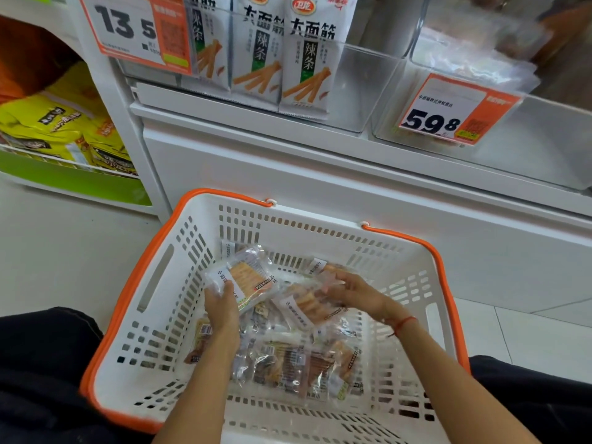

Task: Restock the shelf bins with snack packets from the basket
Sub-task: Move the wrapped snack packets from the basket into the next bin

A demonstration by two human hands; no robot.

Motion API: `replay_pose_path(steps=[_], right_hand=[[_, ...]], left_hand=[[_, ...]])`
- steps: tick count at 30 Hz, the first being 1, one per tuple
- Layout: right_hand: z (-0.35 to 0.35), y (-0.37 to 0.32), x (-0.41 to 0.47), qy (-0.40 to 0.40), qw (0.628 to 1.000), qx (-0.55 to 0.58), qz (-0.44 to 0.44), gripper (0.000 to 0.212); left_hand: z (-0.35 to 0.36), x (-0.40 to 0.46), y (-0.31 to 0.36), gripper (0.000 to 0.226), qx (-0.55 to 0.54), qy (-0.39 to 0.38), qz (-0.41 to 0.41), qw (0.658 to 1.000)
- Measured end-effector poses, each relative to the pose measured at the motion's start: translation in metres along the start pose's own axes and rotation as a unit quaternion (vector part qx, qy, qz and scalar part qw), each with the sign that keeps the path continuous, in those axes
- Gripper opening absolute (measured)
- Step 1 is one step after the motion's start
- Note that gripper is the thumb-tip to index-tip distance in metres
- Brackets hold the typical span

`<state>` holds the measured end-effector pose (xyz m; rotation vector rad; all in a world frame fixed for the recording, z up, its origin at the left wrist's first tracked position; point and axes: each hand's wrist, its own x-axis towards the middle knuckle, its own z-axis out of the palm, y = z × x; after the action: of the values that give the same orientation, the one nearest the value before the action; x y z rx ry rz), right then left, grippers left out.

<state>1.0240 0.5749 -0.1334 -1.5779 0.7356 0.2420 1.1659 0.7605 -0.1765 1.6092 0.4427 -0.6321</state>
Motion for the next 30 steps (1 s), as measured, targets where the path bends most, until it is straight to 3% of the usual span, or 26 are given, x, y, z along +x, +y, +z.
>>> replay_pose_path(steps=[3, 6, 9, 11, 13, 15, 19, 21, 26, 28, 30], right_hand=[[-0.016, -0.019, -0.011, -0.033, 0.999, -0.020, 0.013, 0.031], [-0.002, -0.025, -0.007, 0.004, 0.997, 0.081, -0.018, 0.016], [0.029, -0.020, 0.008, 0.122, 0.976, 0.180, -0.021, 0.004], [0.050, -0.010, 0.018, 0.233, 0.959, 0.161, -0.002, 0.012], [0.063, -0.001, 0.025, 0.328, 0.935, 0.134, 0.002, 0.015], [0.069, 0.005, 0.027, 0.375, 0.920, 0.112, -0.019, 0.015], [0.074, 0.002, 0.032, 0.375, 0.923, 0.077, -0.035, 0.007], [0.076, 0.003, 0.036, 0.379, 0.923, 0.054, -0.033, 0.004], [0.081, 0.004, 0.035, 0.399, 0.916, -0.034, -0.010, 0.007], [0.076, 0.007, 0.034, 0.395, 0.913, -0.094, 0.020, 0.032], [0.064, -0.005, 0.024, 0.327, 0.944, -0.010, 0.049, 0.039]], left_hand=[[0.000, 0.004, -0.003, 0.057, 0.043, -0.035, -0.003, 0.998], [0.007, 0.000, -0.005, 0.057, 0.055, -0.111, -0.029, 0.992], [0.016, -0.008, -0.009, 0.044, 0.075, -0.194, -0.052, 0.977], [0.017, -0.014, -0.012, 0.050, 0.096, -0.212, -0.064, 0.970], [0.017, -0.012, -0.014, 0.040, 0.088, -0.212, -0.074, 0.971], [0.014, -0.008, -0.015, 0.039, 0.075, -0.216, -0.100, 0.968], [0.018, -0.004, -0.014, 0.048, 0.041, -0.227, -0.099, 0.968], [0.022, -0.006, -0.011, 0.038, 0.028, -0.230, -0.077, 0.970], [0.023, -0.002, -0.017, 0.044, 0.091, -0.224, -0.054, 0.969], [0.021, -0.005, -0.017, 0.045, 0.109, -0.238, -0.040, 0.964], [0.022, -0.009, -0.013, 0.036, 0.107, -0.249, -0.018, 0.963]])
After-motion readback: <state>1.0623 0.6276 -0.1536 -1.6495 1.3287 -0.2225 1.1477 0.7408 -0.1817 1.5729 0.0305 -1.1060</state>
